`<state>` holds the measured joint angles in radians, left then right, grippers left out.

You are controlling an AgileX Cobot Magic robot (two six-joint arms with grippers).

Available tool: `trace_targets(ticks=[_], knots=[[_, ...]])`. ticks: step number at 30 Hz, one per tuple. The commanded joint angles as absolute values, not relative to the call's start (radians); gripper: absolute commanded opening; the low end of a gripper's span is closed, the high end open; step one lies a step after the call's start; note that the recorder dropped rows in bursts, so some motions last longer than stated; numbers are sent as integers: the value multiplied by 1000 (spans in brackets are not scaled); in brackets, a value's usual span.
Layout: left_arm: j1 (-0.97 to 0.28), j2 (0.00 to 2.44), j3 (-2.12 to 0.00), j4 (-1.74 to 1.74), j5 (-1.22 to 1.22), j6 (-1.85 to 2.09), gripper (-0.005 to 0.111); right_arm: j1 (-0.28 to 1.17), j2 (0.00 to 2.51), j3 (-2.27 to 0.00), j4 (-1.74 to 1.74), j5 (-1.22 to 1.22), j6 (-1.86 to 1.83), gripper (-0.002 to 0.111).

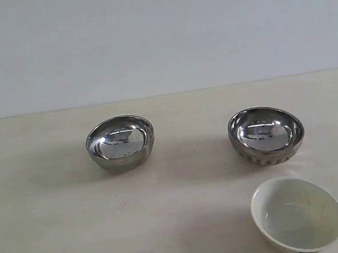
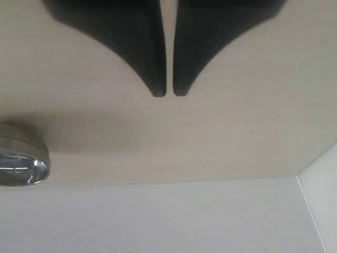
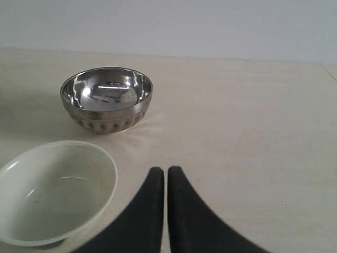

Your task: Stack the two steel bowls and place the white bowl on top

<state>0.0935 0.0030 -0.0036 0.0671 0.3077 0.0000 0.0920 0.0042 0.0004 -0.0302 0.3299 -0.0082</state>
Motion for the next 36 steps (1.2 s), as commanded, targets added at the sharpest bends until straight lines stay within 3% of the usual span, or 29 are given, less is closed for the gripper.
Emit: trace_targets(ticks=[1, 5, 15, 24, 29, 36], knots=[[95, 0, 0, 66, 307, -8, 4, 90, 0, 0, -36, 322, -5, 0], [95, 0, 0, 88, 211, 0, 4, 90, 0, 0, -36, 322, -5, 0], [95, 0, 0, 87, -386, -9, 4, 90, 0, 0, -36, 322, -5, 0], [95, 0, 0, 87, -707, -58, 4, 90, 0, 0, -36, 322, -5, 0], [95, 0, -97, 87, -681, -58, 4, 90, 0, 0, -36, 322, -5, 0], [95, 142, -329, 90, -394, -58, 4, 90, 0, 0, -36, 322, -5, 0]])
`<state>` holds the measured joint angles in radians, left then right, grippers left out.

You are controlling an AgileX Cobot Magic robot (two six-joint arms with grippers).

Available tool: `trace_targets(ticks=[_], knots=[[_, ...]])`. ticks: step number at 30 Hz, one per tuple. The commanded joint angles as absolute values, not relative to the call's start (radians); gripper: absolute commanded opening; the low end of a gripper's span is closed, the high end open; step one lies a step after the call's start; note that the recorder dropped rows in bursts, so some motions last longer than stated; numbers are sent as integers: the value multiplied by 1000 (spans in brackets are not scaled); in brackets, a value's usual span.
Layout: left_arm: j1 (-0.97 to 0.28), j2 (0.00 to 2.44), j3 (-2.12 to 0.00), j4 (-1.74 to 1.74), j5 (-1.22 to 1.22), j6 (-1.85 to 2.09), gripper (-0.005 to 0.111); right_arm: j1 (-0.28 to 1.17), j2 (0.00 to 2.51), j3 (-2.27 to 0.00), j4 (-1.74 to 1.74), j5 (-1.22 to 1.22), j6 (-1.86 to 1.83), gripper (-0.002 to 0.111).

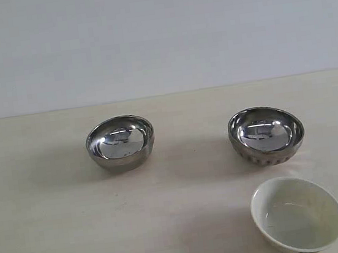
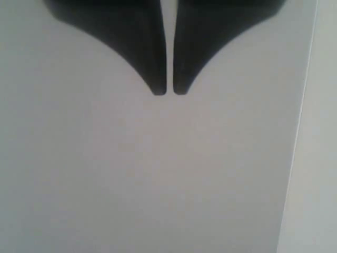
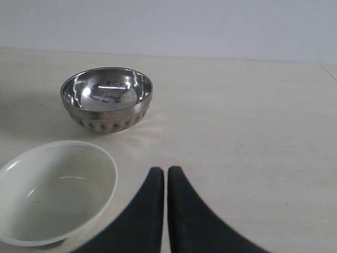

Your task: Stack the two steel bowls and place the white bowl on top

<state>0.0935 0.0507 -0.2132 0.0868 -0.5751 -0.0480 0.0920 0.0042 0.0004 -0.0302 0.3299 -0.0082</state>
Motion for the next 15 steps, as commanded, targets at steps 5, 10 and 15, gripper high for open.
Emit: trace_targets(ticks=[5, 10, 15], knots=[[95, 322, -452, 90, -170, -58, 4, 90, 0, 0, -36, 322, -5, 0], [95, 520, -560, 90, 64, -58, 4, 90, 0, 0, -36, 322, -5, 0], [95, 708, -640, 20, 282, -58, 4, 90, 0, 0, -36, 322, -5, 0]])
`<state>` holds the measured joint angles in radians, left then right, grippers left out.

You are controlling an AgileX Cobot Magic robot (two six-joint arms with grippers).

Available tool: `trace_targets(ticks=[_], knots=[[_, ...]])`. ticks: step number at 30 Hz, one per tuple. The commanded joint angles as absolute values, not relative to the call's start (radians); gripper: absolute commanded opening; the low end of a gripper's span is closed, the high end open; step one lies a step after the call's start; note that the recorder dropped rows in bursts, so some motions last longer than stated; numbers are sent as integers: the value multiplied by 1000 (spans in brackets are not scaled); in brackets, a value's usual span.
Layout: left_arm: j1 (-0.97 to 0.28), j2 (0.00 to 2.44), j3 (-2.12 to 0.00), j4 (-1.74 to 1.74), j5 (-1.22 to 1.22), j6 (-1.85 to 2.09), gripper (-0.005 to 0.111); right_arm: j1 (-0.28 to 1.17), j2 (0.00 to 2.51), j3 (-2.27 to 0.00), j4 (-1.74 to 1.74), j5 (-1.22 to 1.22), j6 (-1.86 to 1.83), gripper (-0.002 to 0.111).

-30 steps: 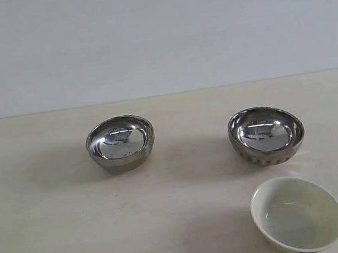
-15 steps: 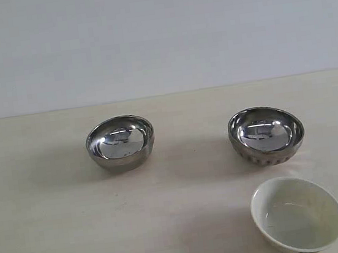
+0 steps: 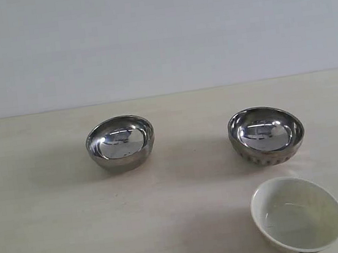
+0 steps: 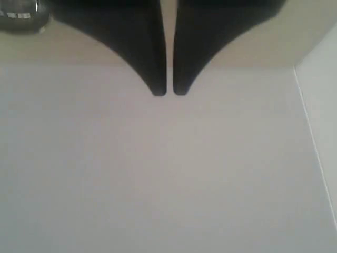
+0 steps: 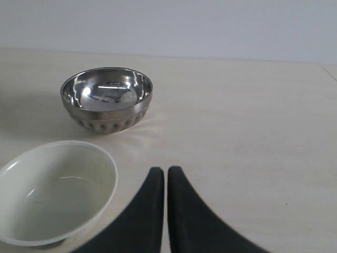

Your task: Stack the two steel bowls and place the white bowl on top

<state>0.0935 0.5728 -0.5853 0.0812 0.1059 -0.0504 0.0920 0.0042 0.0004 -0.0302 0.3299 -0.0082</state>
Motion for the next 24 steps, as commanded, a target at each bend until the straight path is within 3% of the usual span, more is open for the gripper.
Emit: trace_targets(ticks=[1, 7, 18, 24], knots=[[95, 737, -652, 0, 313, -53, 4, 90, 0, 0, -36, 322, -5, 0], [95, 924, -679, -72, 378, -53, 4, 90, 0, 0, -36, 322, -5, 0], [95, 1118, -685, -116, 198, -80, 4, 90, 0, 0, -36, 322, -5, 0], [95, 1386, -876, -261, 409, 137, 4, 90, 0, 0, -36, 322, -5, 0]])
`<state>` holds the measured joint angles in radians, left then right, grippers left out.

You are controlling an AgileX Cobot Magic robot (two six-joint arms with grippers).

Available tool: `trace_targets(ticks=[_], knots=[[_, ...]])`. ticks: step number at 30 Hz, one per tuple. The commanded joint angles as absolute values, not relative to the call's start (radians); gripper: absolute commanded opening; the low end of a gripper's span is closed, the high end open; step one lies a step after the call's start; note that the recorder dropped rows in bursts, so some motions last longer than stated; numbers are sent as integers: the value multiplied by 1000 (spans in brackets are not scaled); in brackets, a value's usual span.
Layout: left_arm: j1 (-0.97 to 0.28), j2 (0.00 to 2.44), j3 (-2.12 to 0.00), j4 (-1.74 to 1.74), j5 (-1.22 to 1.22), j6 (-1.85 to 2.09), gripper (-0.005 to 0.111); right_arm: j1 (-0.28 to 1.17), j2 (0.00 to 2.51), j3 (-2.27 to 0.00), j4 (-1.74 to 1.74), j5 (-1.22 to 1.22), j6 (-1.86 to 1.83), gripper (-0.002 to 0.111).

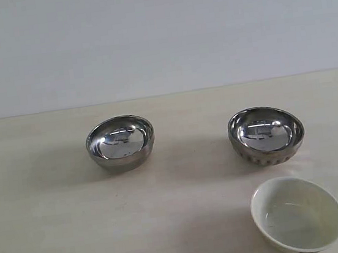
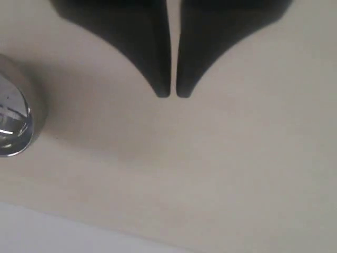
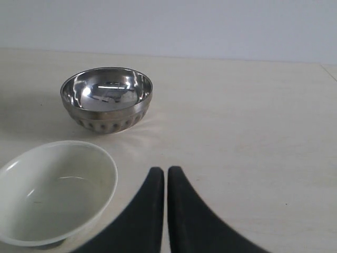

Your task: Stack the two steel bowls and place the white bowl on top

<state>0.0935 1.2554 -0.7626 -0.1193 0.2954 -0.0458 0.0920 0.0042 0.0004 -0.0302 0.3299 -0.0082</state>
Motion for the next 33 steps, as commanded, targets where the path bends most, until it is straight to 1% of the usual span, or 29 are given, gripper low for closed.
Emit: trace_targets(ticks=[1, 2, 3, 4, 5, 6, 7, 8, 9, 14, 25, 33], knots=[[95, 1431, -913, -355, 434, 199, 6, 90, 0, 0, -36, 322, -5, 0], [95, 1463, -930, -406, 440, 243, 11, 90, 0, 0, -36, 322, -5, 0], [95, 1514, -957, -502, 442, 307, 26, 90, 0, 0, -36, 322, -5, 0], [95, 1539, -969, -551, 442, 349, 36, 90, 0, 0, -36, 322, -5, 0], [95, 1579, -984, -631, 446, 432, 55, 90, 0, 0, -36, 322, -5, 0], [95, 1608, -995, -683, 446, 482, 68, 90, 0, 0, -36, 322, -5, 0], [95, 1650, -1013, -792, 470, 605, 91, 90, 0, 0, -36, 322, -5, 0], [95, 1664, -1019, -826, 478, 646, 96, 90, 0, 0, -36, 322, -5, 0], [89, 1692, -1027, -908, 490, 711, 99, 90, 0, 0, -36, 322, -5, 0], [17, 1760, -1061, -1013, 471, 810, 90, 90, 0, 0, -36, 322, -5, 0], [-154, 1966, -1203, -1065, 395, 796, 90, 90, 0, 0, -36, 322, -5, 0], [-210, 2076, -1264, -1108, 267, 801, 90, 90, 0, 0, -36, 322, -5, 0]])
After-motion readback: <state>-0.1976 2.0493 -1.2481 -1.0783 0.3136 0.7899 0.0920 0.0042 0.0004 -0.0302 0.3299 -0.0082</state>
